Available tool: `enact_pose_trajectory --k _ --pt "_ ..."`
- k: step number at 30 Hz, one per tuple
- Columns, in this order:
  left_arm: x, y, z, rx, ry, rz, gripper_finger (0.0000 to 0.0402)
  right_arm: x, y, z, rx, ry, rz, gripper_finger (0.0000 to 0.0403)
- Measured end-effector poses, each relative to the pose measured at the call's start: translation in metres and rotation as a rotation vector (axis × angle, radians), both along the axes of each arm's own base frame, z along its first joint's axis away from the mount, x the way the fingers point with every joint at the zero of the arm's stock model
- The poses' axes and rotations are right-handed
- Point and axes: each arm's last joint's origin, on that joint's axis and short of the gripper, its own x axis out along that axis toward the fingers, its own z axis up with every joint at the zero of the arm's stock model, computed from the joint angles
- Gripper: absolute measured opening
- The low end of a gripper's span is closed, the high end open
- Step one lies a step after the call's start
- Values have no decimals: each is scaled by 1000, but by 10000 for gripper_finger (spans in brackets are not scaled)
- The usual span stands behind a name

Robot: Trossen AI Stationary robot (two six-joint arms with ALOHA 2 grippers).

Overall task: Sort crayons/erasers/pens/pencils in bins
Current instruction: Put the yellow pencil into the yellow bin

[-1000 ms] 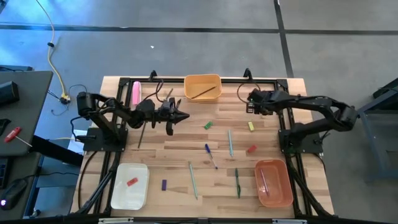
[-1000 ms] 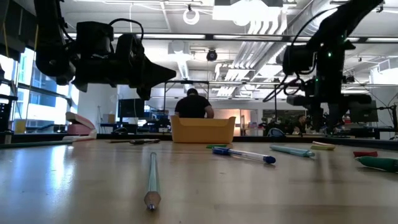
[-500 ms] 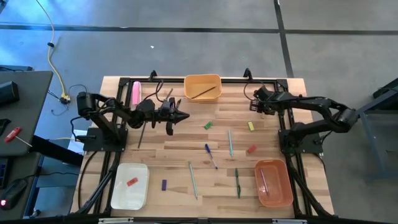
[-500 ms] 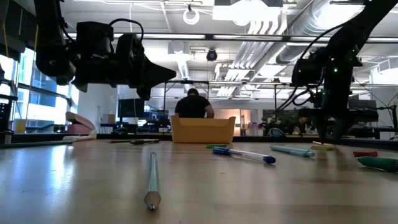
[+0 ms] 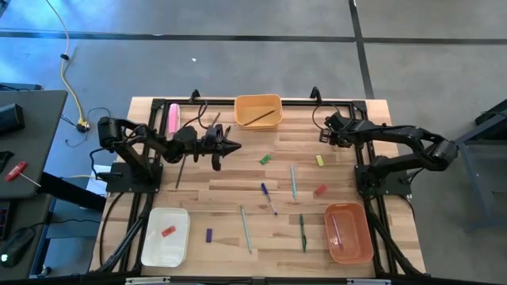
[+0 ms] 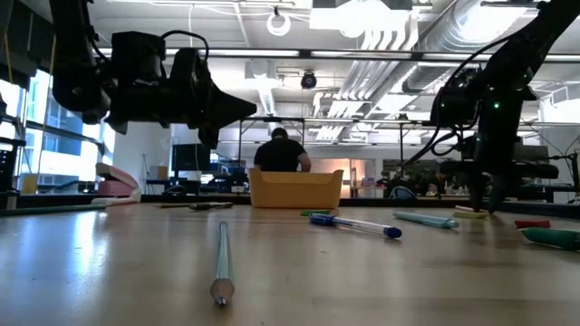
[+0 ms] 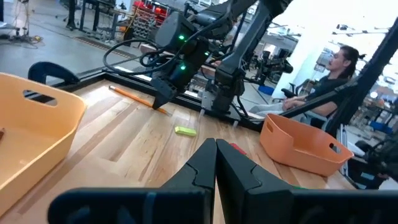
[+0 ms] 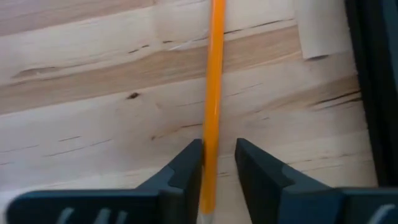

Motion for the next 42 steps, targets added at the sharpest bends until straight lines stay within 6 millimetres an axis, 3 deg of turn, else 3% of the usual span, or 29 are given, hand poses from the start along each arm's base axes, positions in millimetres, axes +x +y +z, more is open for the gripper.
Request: enact_pose_trajectory --k 7,12,17,23,32,36,42 --pt "-4 7 -1 -89 -8 6 0 1 0 1 8 15 99 10" --pt "-6 10 -1 -122 -13 -15 0 9 2 16 9 -71 261 11" --pt "-6 11 0 -145 -18 -10 0 18 15 33 -126 -170 400 4" --pt "0 10 3 -194 -38 -20 11 35 40 39 -359 -403 548 4" --pt "48 -6 25 -179 -39 -104 74 52 82 35 -797 -842 756 4" --pt "76 -9 32 -150 -55 -129 105 58 96 37 -891 -884 827 4" --pt "120 -2 40 -131 -109 -164 130 83 109 49 -961 -887 957 4"
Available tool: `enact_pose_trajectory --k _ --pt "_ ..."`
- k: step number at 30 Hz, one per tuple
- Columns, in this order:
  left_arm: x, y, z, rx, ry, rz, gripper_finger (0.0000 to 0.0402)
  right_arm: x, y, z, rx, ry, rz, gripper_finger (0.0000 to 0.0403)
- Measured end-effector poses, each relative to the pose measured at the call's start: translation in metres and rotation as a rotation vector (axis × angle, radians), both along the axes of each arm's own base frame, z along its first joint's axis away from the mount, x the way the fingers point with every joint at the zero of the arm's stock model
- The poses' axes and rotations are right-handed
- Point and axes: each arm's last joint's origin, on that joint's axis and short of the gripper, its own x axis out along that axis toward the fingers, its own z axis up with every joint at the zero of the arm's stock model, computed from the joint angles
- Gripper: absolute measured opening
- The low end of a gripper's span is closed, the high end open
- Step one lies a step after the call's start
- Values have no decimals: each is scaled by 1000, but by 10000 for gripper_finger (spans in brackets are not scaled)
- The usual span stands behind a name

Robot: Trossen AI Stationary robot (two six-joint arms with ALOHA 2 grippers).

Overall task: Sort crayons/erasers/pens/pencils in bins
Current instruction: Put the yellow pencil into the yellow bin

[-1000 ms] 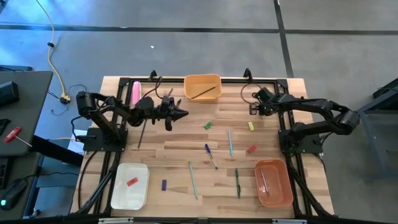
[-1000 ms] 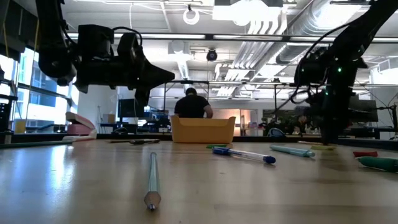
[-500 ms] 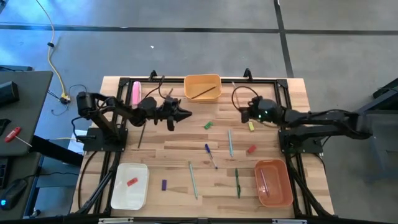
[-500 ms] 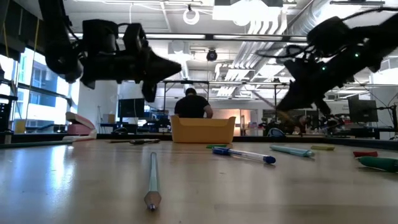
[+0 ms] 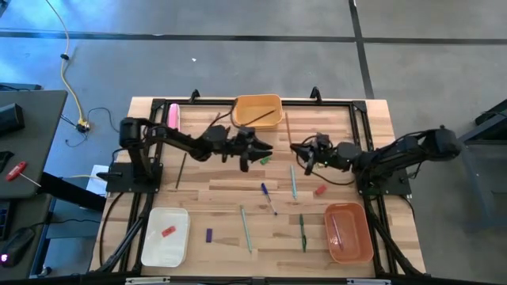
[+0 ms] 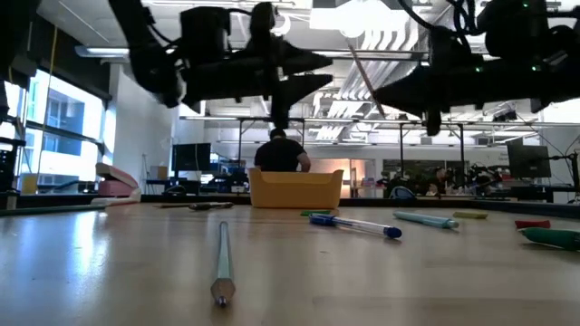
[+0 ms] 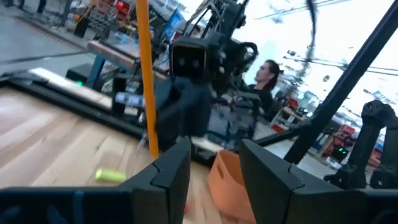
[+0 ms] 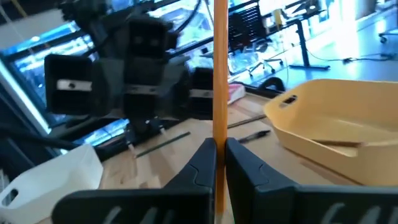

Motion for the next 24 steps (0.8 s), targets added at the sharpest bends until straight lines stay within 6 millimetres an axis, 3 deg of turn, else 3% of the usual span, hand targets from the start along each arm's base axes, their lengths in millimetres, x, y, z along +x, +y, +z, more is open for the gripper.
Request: enact_pose_trajectory --k 8,24 --pt "24 7 16 28 -70 -31 131 20 9 7 -46 11 46 4" --pt "24 9 19 56 -77 -48 131 23 19 11 -61 -24 29 4"
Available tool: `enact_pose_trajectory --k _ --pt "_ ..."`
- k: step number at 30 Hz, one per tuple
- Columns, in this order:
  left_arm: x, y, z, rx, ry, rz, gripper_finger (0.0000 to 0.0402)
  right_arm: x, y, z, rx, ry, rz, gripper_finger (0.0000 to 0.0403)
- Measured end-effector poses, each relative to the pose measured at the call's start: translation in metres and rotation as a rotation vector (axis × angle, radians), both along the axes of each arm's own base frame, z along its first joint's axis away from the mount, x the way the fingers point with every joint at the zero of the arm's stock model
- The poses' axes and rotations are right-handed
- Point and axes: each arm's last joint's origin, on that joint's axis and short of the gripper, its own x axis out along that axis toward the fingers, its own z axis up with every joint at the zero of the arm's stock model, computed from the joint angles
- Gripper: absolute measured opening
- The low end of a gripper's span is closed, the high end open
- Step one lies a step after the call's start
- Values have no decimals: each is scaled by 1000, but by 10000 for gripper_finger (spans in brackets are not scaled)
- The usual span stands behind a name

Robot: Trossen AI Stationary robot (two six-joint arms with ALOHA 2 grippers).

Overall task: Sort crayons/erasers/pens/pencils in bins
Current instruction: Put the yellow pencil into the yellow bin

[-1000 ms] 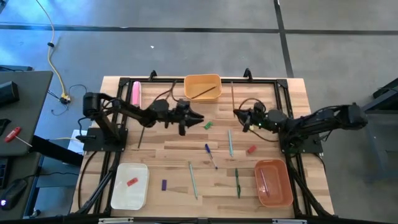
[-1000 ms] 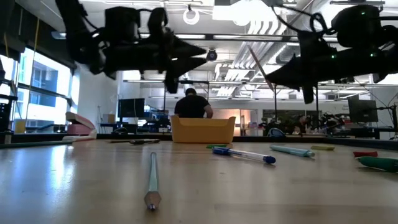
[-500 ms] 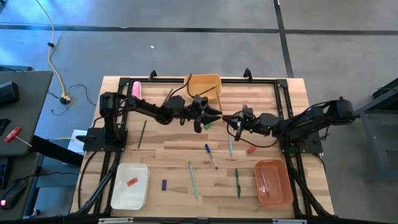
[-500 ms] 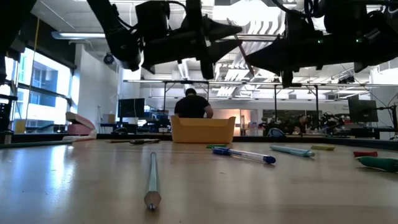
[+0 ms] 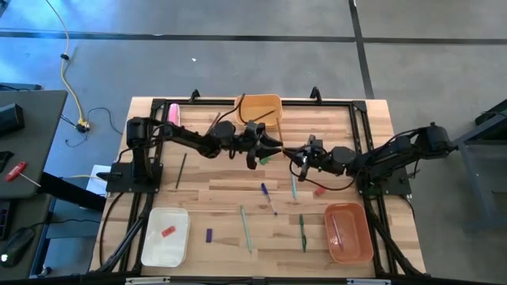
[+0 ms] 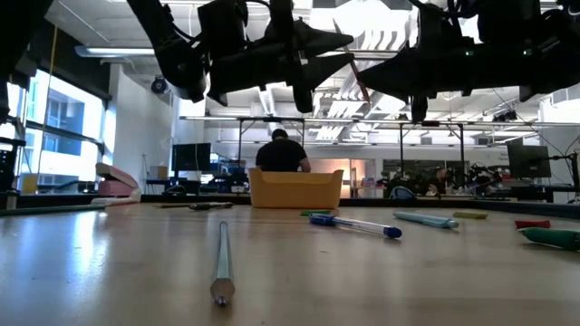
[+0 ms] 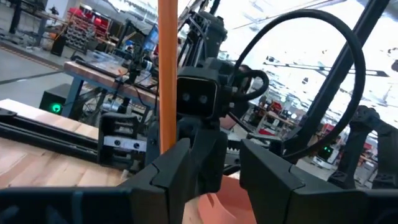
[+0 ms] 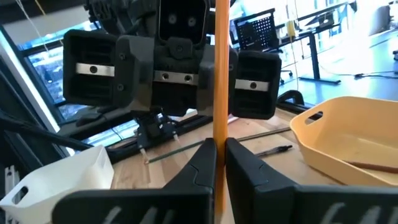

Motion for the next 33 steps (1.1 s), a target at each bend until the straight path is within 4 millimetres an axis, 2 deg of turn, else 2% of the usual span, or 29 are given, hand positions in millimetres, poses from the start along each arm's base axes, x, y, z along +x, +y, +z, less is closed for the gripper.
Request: enact_pose_trajectory --k 11,18,25,28,33 --pt "-6 17 1 2 -5 47 131 0 0 2 1 -24 0 4" --pt "-5 14 2 52 -20 45 131 0 0 2 0 -24 6 4" --pt "1 15 15 80 -67 46 129 0 1 2 0 -24 16 4" --pt "3 16 19 83 -71 44 116 0 1 2 -1 -24 18 4" --pt "7 15 20 119 -51 39 67 0 1 2 -2 -24 42 4"
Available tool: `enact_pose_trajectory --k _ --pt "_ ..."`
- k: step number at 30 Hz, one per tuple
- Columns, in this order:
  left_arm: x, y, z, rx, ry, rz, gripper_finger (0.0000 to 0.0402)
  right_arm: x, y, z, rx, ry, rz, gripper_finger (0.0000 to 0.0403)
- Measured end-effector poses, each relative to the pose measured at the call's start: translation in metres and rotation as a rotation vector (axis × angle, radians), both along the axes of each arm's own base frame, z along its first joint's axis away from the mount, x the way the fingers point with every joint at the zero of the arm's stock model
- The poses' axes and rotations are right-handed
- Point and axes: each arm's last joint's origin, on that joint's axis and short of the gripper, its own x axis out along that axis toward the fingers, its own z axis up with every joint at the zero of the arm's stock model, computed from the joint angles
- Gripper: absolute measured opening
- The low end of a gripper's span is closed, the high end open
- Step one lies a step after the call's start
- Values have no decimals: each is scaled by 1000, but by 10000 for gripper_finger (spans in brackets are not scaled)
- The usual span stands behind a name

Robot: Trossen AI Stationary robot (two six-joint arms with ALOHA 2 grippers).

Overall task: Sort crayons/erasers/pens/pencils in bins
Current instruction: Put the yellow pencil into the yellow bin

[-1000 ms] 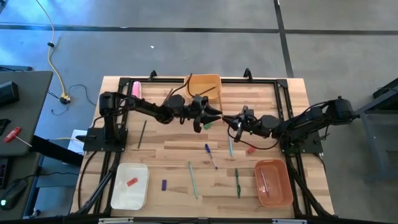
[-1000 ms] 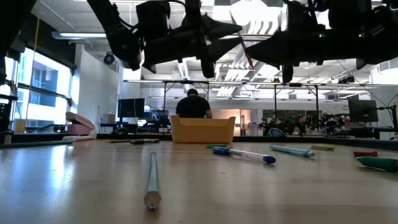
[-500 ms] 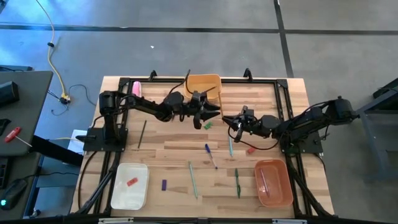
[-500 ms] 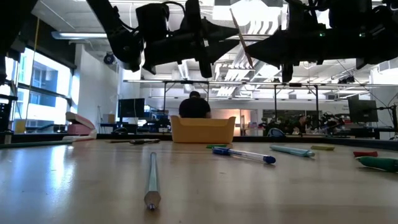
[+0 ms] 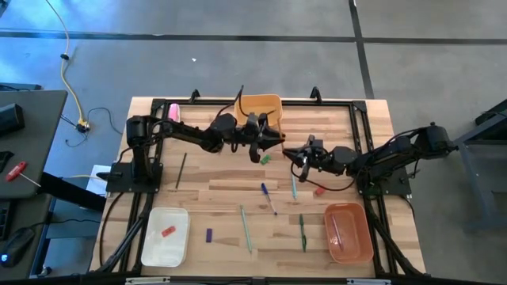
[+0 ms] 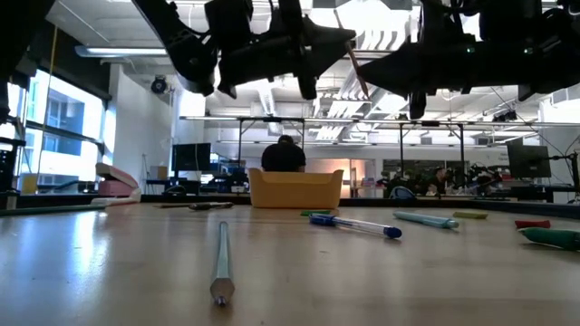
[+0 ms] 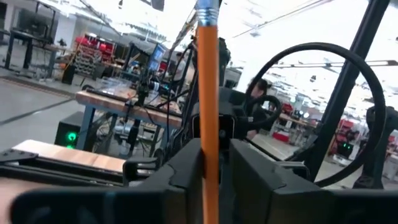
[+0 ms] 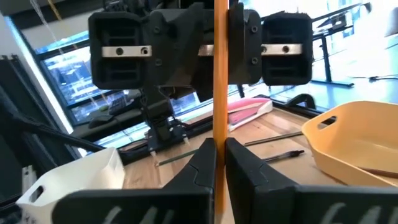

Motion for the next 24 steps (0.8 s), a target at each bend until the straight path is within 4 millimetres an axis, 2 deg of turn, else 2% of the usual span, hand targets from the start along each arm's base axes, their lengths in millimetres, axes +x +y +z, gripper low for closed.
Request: enact_pose_trajectory --k 5,11,16,20,24 --pt "-1 0 2 14 0 -33 14 0 0 0 -3 6 12 23" --pt "-15 8 24 55 72 -10 14 0 1 -2 -33 33 4 108" --pt "-40 19 54 130 250 70 13 0 0 -6 -108 87 -5 167" --pt "-53 31 78 213 480 204 13 0 -2 -10 -168 149 -47 166" --pt "-53 47 93 290 714 307 13 -1 -8 -17 -190 235 -119 115"
